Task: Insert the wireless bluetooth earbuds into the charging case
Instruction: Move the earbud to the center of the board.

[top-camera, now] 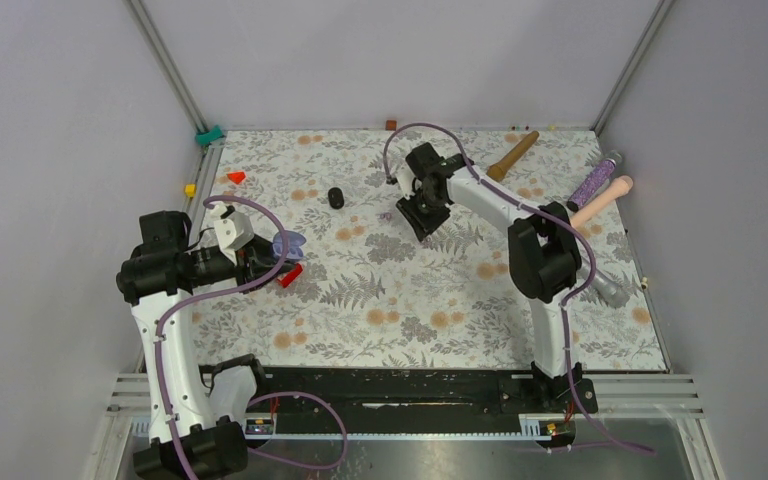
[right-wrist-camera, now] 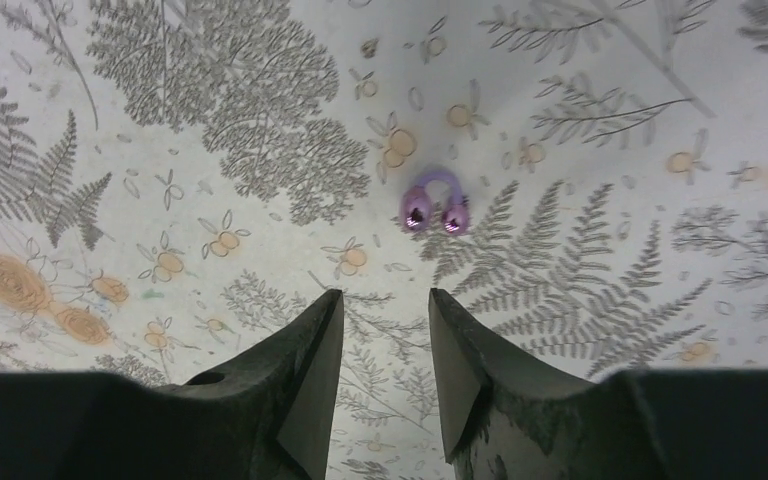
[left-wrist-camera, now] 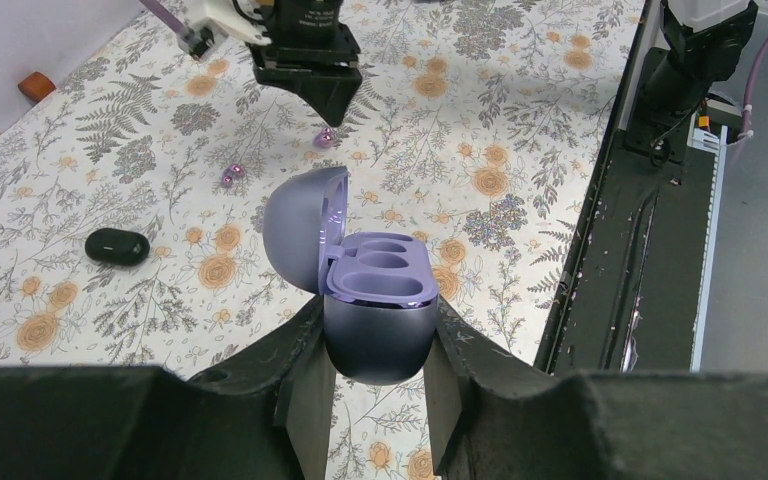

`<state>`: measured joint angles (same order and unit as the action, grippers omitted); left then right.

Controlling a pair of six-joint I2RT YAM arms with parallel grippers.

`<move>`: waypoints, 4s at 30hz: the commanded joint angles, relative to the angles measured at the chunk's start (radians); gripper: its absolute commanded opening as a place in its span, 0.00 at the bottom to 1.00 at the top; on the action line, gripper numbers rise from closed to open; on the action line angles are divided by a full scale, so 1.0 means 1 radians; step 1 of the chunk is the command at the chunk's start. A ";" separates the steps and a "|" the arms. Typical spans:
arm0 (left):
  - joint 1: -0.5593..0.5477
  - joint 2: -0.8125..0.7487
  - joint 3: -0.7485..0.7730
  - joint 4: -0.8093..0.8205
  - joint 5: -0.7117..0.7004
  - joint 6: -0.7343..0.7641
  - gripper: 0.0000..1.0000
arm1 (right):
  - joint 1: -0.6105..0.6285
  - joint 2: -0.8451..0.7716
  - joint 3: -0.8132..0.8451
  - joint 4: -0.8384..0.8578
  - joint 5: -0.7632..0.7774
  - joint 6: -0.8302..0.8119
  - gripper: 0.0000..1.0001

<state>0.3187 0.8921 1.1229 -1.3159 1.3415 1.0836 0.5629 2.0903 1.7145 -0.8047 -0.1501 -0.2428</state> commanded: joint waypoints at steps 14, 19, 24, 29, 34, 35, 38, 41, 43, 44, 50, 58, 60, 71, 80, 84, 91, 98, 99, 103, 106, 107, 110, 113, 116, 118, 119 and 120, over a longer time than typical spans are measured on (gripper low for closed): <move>0.014 0.005 0.002 0.007 0.058 0.031 0.00 | -0.038 0.260 0.358 -0.106 0.210 -0.219 0.36; 0.016 0.002 -0.001 0.006 0.060 0.032 0.00 | -0.039 0.245 0.307 -0.156 0.187 -0.237 0.34; 0.019 0.001 -0.003 0.007 0.063 0.033 0.00 | -0.036 0.185 0.187 -0.155 0.118 -0.248 0.32; 0.020 0.001 -0.002 0.006 0.064 0.033 0.00 | -0.029 0.165 0.140 -0.136 0.079 -0.249 0.31; 0.026 -0.001 -0.003 0.006 0.064 0.030 0.00 | -0.024 0.178 0.146 -0.121 0.083 -0.230 0.31; 0.026 -0.001 -0.003 0.006 0.065 0.030 0.00 | -0.023 0.184 0.152 -0.113 0.121 -0.218 0.31; 0.029 -0.001 -0.003 0.007 0.066 0.030 0.00 | -0.025 0.197 0.167 -0.088 0.256 -0.200 0.31; 0.032 -0.001 -0.004 0.006 0.067 0.031 0.00 | -0.029 0.206 0.180 -0.062 0.319 -0.186 0.32; 0.034 -0.002 -0.004 0.006 0.067 0.032 0.00 | -0.029 0.221 0.212 -0.072 0.331 -0.179 0.31; 0.034 -0.002 -0.005 0.005 0.067 0.032 0.00 | -0.029 0.231 0.230 -0.080 0.321 -0.180 0.31; 0.040 -0.004 -0.008 0.007 0.071 0.034 0.00 | -0.024 0.296 0.334 -0.161 0.197 -0.181 0.31; 0.045 -0.007 -0.010 0.007 0.074 0.036 0.00 | 0.013 0.257 0.255 -0.188 0.166 -0.209 0.31; 0.046 -0.010 -0.010 0.007 0.074 0.036 0.00 | 0.020 0.233 0.217 -0.183 0.159 -0.215 0.31; 0.054 -0.021 -0.013 0.007 0.077 0.036 0.00 | 0.046 0.183 0.118 -0.155 0.093 -0.224 0.30; 0.060 -0.027 -0.014 0.009 0.081 0.037 0.00 | -0.013 0.134 0.130 -0.226 0.015 -0.198 0.31; 0.061 -0.024 -0.013 0.009 0.081 0.035 0.00 | -0.053 0.155 0.167 -0.227 -0.048 -0.176 0.32; 0.068 -0.039 -0.013 0.009 0.084 0.033 0.00 | -0.118 0.295 0.377 -0.323 -0.162 -0.114 0.37; 0.074 -0.036 -0.014 0.009 0.086 0.032 0.00 | -0.135 0.428 0.569 -0.440 -0.254 -0.061 0.37; 0.075 -0.037 -0.015 0.009 0.087 0.032 0.00 | -0.134 0.431 0.571 -0.441 -0.259 -0.054 0.37; 0.076 -0.038 -0.016 0.010 0.089 0.035 0.00 | -0.134 0.421 0.554 -0.434 -0.240 -0.040 0.36; 0.078 -0.037 -0.016 0.010 0.089 0.034 0.00 | -0.133 0.408 0.529 -0.427 -0.230 -0.033 0.34; 0.076 -0.037 -0.017 0.009 -0.090 0.035 0.00 | -0.135 0.405 0.522 -0.422 -0.231 -0.032 0.34; 0.078 -0.041 -0.017 0.010 0.091 0.035 0.00 | -0.133 0.397 0.506 -0.408 -0.232 -0.023 0.34; 0.079 -0.039 -0.018 0.010 0.092 0.036 0.00 | -0.133 0.399 0.512 -0.407 -0.246 -0.018 0.35; 0.079 -0.038 -0.017 0.009 0.093 0.036 0.00 | -0.133 0.405 0.521 -0.408 -0.258 -0.013 0.35; 0.080 -0.035 -0.018 0.010 0.094 0.036 0.00 | -0.132 0.407 0.524 -0.408 -0.265 -0.013 0.35; 0.080 -0.036 -0.018 0.009 0.094 0.036 0.00 | -0.132 0.408 0.525 -0.409 -0.266 -0.015 0.35; 0.080 -0.036 -0.018 0.009 0.095 0.036 0.00 | -0.132 0.408 0.525 -0.409 -0.266 -0.016 0.35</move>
<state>0.3912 0.8639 1.1030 -1.3155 1.3785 1.0920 0.4244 2.5206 2.2272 -1.1950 -0.3851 -0.2718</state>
